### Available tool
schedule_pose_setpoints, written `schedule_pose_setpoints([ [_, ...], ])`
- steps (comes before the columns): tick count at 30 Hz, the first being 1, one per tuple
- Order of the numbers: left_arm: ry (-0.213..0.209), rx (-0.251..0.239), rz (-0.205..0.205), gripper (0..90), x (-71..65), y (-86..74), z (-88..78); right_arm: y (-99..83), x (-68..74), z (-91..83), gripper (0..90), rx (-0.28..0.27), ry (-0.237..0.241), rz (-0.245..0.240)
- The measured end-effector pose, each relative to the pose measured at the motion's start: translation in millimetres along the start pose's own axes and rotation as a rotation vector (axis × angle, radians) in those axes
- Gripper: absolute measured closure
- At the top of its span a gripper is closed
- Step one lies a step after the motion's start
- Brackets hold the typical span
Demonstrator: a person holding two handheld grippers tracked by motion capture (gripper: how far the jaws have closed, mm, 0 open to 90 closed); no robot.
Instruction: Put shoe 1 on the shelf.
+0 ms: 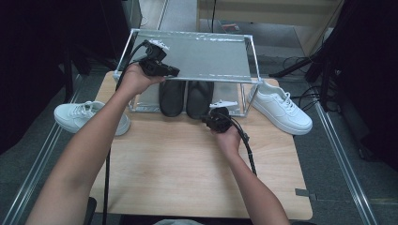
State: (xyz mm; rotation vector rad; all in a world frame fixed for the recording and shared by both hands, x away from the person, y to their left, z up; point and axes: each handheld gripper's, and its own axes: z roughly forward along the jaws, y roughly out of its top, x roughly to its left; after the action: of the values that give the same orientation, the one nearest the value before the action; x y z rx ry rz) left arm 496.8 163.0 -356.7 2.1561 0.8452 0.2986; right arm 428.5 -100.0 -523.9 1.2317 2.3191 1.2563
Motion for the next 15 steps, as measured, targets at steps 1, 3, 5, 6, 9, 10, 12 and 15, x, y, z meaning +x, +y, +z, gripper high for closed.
schedule_pose_setpoints([
  [1, 0.001, 0.002, 0.003, 88.2, 0.0, 0.2, -0.1, 0.5, -1.6, -0.9, 90.0, -0.004, -0.006, 0.005],
  [3, 0.004, 0.004, 0.005, 88.1, -0.4, 0.5, 0.0, 1.9, -5.2, -1.4, 90.0, -0.004, -0.019, 0.016],
  [5, 0.004, 0.004, 0.006, 87.9, -0.1, 0.5, 0.0, 2.8, -6.9, 1.2, 90.0, 0.006, -0.019, 0.026],
  [6, 0.002, 0.005, 0.005, 87.9, 0.1, 0.5, -0.1, 2.9, -5.9, 2.5, 90.0, 0.004, -0.017, 0.031],
  [9, -0.001, 0.0, -0.003, 87.8, 0.3, 0.3, 0.2, 3.8, -2.0, 6.4, 90.0, 0.004, 0.001, 0.033],
  [10, -0.002, -0.001, -0.005, 87.8, 0.4, 0.2, 0.2, 4.3, -0.2, 8.2, 90.0, 0.004, 0.006, 0.029],
  [12, 0.0, 0.005, 0.002, 87.8, 0.2, 0.5, -0.4, 5.4, 3.1, 11.1, 90.0, 0.004, 0.008, 0.023],
  [15, 0.0, 0.016, 0.011, 87.8, 0.0, 1.9, -1.1, 5.5, 4.4, 12.6, 90.0, 0.005, 0.019, 0.025],
])
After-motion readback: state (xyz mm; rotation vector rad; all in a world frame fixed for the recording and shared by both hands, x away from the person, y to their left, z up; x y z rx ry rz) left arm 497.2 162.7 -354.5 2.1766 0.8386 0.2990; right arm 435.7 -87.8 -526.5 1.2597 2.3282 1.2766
